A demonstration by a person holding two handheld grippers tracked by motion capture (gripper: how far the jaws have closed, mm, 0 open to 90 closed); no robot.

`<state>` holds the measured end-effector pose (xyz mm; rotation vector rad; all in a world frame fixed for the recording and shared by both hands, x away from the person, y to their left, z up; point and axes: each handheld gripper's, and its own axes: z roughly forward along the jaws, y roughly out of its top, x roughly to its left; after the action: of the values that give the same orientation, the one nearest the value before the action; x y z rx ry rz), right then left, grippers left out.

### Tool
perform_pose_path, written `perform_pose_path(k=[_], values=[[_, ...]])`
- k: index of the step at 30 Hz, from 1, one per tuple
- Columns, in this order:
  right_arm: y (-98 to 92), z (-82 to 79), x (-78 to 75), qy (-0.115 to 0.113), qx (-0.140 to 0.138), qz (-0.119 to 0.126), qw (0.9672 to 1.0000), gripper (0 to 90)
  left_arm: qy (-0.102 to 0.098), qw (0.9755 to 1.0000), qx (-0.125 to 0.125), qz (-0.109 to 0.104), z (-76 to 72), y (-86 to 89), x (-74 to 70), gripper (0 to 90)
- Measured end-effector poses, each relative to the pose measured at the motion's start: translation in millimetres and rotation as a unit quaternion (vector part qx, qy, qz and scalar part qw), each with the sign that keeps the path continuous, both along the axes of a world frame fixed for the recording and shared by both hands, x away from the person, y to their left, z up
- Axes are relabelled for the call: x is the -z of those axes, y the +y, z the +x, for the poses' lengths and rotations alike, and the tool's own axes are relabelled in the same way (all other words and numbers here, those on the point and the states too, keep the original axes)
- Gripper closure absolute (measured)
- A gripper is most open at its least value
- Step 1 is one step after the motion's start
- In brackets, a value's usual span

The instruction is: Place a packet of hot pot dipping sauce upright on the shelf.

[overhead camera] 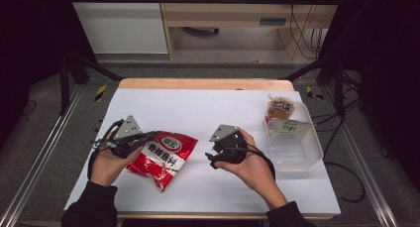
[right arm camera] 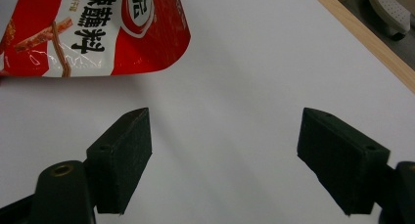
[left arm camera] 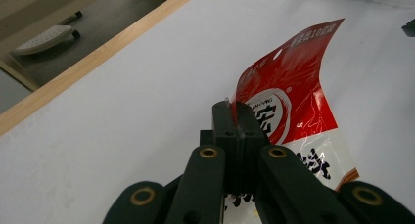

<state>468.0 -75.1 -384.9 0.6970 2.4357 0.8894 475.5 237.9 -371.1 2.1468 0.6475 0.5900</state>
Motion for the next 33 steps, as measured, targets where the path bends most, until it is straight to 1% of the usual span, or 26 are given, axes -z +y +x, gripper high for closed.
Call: perform_pose_path(k=[5,8,9,10,14,19,23,24,25,28,30,31,33], values=[[4.7,2.1,-5.2,0.005,-0.008,0.003,1.0,21.2,0.0,1.0,0.005,0.007,-0.3,-5.2,-0.2,90.0],[7.6,3.7,-6.4,0.008,-0.011,0.006,0.9999,21.4,-0.001,1.0,0.005,0.005,-1.0,-7.4,-0.2,90.0],[8.5,3.7,-7.1,0.009,-0.012,0.004,0.9999,21.4,-0.001,1.0,0.007,0.007,-1.0,-7.4,-1.0,90.0],[9.8,4.0,-7.1,0.009,-0.015,0.007,0.9998,21.5,-0.002,1.0,0.005,0.003,-1.5,-8.0,-1.5,90.0],[14.8,4.3,-7.9,0.012,-0.02,0.003,0.9997,21.7,-0.006,0.9999,0.008,0.004,-2.9,-8.7,-3.4,90.0],[25.6,5.2,-7.3,0.018,-0.034,0.004,0.9993,23.6,-0.008,0.9999,0.008,0.003,-4.1,-8.8,-3.9,90.0],[37.4,7.6,-6.6,0.021,-0.046,-0.002,0.9987,28.7,-0.01,0.9999,0.01,0.007,-5.1,-7.7,-5.1,90.0],[39.6,8.2,-6.3,0.023,-0.046,-0.003,0.9987,29.5,-0.01,0.9999,0.009,0.001,-5.7,-7.8,-5.3,90.0],[43.7,10.5,-5.4,0.024,-0.049,-0.004,0.9985,31.5,-0.011,0.9999,0.009,0.0,-6.0,-7.8,-5.4,90.0],[51.5,15.2,-2.0,0.032,-0.057,-0.006,0.9979,36.0,-0.01,0.9999,0.01,0.001,-6.2,-7.3,-5.3,90.0],[56.2,19.1,0.2,0.037,-0.062,-0.008,0.9973,40.4,-0.009,0.9999,0.009,0.0,-6.1,-6.7,-4.8,90.0],[58.9,20.8,1.8,0.043,-0.062,-0.002,0.9972,42.3,-0.009,0.9999,0.009,-0.001,-6.1,-6.5,-4.5,90.0],[62.8,24.4,3.9,0.048,-0.069,-0.006,0.9965,47.1,-0.009,0.9999,0.01,0.002,-6.0,-5.8,-4.5,90.0]])
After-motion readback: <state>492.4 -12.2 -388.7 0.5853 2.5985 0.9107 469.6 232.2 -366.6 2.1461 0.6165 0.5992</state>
